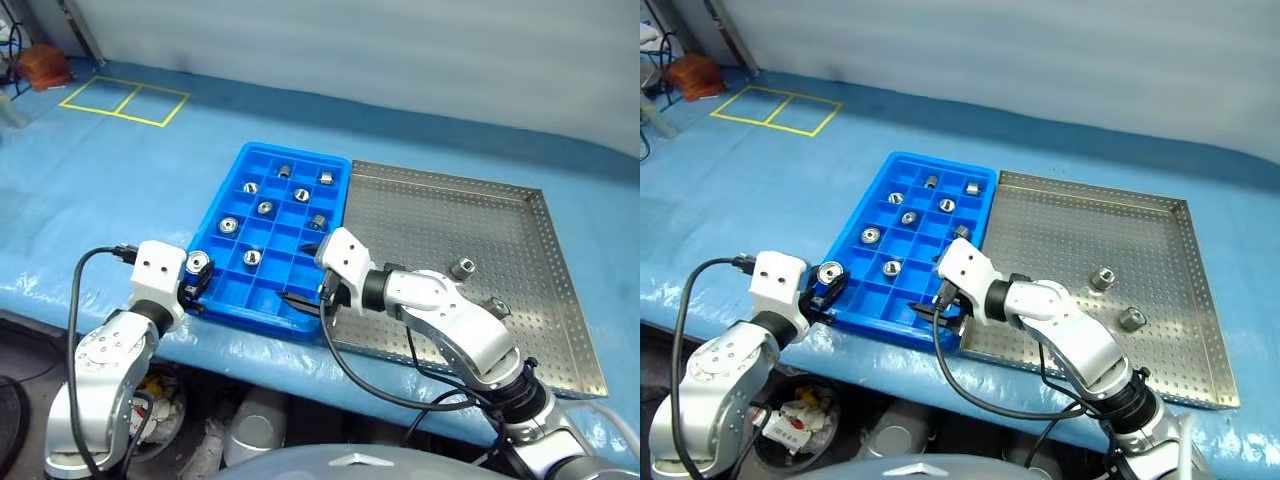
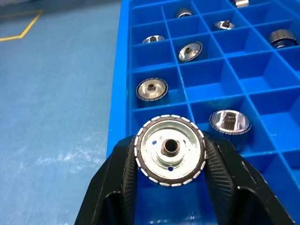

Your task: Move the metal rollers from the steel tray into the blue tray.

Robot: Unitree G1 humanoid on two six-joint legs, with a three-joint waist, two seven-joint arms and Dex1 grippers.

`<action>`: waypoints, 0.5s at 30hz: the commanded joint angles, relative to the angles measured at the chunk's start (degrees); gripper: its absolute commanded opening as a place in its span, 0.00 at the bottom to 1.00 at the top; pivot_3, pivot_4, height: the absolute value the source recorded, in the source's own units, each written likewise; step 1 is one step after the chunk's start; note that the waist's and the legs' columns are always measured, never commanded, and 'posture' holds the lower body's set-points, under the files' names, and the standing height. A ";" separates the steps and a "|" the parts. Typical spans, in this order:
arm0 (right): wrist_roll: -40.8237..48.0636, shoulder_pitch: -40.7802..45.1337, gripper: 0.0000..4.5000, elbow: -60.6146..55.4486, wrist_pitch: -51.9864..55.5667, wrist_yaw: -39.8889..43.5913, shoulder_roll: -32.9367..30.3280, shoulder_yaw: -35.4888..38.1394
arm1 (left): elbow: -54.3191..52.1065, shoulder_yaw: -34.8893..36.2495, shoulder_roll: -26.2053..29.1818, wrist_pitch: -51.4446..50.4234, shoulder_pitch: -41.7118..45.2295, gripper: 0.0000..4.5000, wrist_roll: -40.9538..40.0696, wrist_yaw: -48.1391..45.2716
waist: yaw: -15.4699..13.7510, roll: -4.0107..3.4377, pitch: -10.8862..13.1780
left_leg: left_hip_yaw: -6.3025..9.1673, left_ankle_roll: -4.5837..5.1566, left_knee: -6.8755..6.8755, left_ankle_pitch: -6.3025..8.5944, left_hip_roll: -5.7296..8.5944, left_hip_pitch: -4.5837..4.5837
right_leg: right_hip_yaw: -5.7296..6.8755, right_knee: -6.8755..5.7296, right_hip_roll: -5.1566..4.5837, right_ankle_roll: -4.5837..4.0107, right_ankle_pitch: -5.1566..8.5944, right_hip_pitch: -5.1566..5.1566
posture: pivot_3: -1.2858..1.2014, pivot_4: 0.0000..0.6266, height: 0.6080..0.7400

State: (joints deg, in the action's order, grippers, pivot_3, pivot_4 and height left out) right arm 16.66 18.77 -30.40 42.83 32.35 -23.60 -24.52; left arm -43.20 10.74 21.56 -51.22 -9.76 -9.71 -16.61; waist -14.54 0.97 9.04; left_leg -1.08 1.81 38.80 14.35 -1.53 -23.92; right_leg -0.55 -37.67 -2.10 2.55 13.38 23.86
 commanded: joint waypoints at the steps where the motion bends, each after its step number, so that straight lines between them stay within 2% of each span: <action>1: -0.23 0.29 1.00 -0.96 -1.04 0.36 0.51 0.20 | -2.11 1.55 -1.48 -1.26 -0.37 0.38 -1.50 1.03 | -0.83 0.00 0.00 | -0.01 -0.01 -0.01 0.01 0.00 -0.01 | 0.00 0.02 0.00 0.00 0.00 0.01 | 0.71 0.24 1.00; 10: -0.49 -1.82 1.00 -2.62 0.03 -0.84 1.07 1.25 | -0.13 0.32 -0.45 -1.39 0.74 0.38 -3.47 -0.01 | -3.66 0.02 -0.04 | -0.13 -0.05 -0.26 0.03 -0.03 -0.14 | -0.01 -0.01 0.03 -0.13 0.04 0.45 | 0.70 0.24 1.00; 12: -0.43 -2.46 1.00 -3.27 0.30 -1.37 1.14 1.70 | -0.11 0.16 -0.19 -1.41 1.77 0.54 -4.31 -0.63 | -4.14 0.03 -0.05 | -0.13 -0.09 -0.25 0.00 -0.04 -0.40 | -0.01 -0.09 0.08 -0.32 -0.10 0.47 | 0.69 0.24 1.00; 15: -0.09 -3.57 1.00 -4.44 0.90 -2.59 1.32 2.74 | 0.17 0.50 -0.31 -1.06 3.83 0.75 -5.72 -1.07 | -4.80 0.03 -0.05 | -0.07 -0.14 -0.22 -0.03 -0.02 -0.68 | 0.02 -0.08 0.20 -0.06 -0.27 0.67 | 0.69 0.24 1.00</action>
State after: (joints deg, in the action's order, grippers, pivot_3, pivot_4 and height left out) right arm 16.14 15.24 -32.12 43.86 30.43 -22.53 -23.37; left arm -42.50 10.69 20.75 -52.50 -7.00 -14.37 -17.36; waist -19.34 1.00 8.99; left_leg -1.13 1.66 38.59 14.32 -1.55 -24.63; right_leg -0.52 -37.73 -1.87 2.49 13.11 24.52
